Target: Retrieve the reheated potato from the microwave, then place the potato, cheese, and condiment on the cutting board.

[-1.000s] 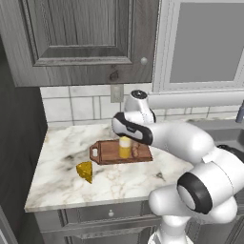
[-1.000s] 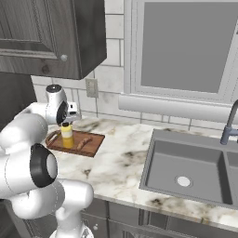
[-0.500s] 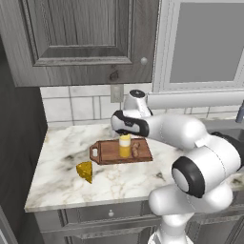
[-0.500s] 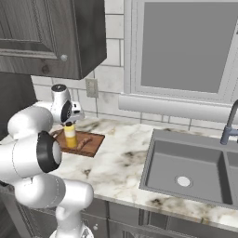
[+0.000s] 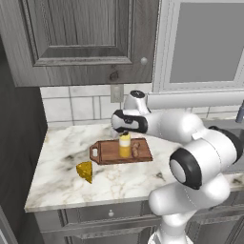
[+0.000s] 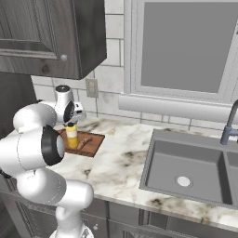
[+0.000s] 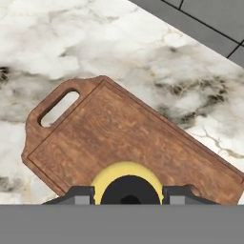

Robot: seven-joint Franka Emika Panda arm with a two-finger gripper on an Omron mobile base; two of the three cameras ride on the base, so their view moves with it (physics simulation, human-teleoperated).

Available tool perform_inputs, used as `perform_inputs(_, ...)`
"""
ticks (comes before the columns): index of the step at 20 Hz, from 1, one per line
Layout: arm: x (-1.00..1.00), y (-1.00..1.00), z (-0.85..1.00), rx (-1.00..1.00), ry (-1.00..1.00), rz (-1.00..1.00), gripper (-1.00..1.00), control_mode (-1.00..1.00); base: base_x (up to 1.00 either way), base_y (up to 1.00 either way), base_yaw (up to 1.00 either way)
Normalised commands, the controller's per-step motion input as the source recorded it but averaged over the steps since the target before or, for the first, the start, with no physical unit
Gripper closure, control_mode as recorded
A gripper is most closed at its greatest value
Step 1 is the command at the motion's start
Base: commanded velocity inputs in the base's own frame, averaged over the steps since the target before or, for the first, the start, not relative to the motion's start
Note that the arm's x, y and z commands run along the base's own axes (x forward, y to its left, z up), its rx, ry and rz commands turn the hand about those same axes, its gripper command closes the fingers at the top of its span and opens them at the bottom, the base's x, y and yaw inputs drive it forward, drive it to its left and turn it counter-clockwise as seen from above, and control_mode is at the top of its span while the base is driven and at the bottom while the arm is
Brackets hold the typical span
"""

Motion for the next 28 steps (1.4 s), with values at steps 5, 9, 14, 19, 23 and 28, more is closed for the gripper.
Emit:
perform_inputs(5, 0.19, 0.00, -0.07, 0.00, -0.07, 0.04, 1.00, -1.00, 0.00, 0.00, 0.00)
perform_inputs(9, 0.03, 0.00, -0.21, 0.00, -0.02, 0.05, 1.00, -1.00, 0.00, 0.00, 0.00)
perform_inputs(14, -0.01, 0.00, -0.34, 0.00, 0.00, 0.07, 1.00, -1.00, 0.00, 0.00, 0.00)
perform_inputs(19, -0.03, 0.00, -0.32, 0.00, -0.01, 0.09, 1.00, -1.00, 0.00, 0.00, 0.00)
perform_inputs(23, -0.21, -0.01, -0.25, 0.00, -0.01, 0.07, -1.00, -1.00, 0.00, 0.00, 0.00)
perform_inputs(28, -0.27, -0.09, -0.06, 0.00, -0.03, 0.02, -1.00, -1.00, 0.00, 0.00, 0.00)
